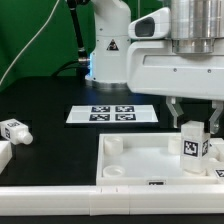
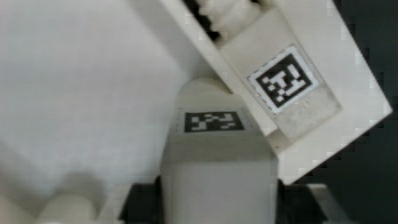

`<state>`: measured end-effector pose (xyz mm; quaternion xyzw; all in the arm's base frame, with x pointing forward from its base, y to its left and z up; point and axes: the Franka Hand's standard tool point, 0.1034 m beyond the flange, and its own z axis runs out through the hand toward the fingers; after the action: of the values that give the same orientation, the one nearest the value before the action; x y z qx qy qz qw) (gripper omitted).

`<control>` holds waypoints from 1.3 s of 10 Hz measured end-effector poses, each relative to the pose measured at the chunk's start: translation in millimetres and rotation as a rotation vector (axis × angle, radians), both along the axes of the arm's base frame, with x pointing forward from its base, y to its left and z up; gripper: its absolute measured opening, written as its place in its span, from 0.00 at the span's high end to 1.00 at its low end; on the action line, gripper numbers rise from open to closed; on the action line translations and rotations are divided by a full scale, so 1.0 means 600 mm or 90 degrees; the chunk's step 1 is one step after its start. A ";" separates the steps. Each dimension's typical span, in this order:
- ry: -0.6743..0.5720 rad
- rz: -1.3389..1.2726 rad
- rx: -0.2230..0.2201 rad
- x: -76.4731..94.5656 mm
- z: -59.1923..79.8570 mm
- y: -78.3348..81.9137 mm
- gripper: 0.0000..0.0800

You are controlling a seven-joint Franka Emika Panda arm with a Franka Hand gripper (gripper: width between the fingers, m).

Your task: Assemble one leg

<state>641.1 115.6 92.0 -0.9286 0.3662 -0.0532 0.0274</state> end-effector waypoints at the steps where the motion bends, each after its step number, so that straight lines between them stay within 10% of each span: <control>1: 0.000 -0.067 0.005 0.000 0.000 0.001 0.65; 6: 0.004 -0.179 0.032 0.001 0.000 0.000 0.65; 9: 0.001 -0.059 0.016 0.001 0.000 -0.001 0.23; 13: -0.003 0.219 -0.019 0.007 -0.005 -0.010 0.19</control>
Offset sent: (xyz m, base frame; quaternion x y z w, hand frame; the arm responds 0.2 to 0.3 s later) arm 0.0061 -0.0074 0.0014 0.0069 -0.0096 0.1876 0.9822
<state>645.2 109.6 89.1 -0.9778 0.2008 -0.0556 0.0234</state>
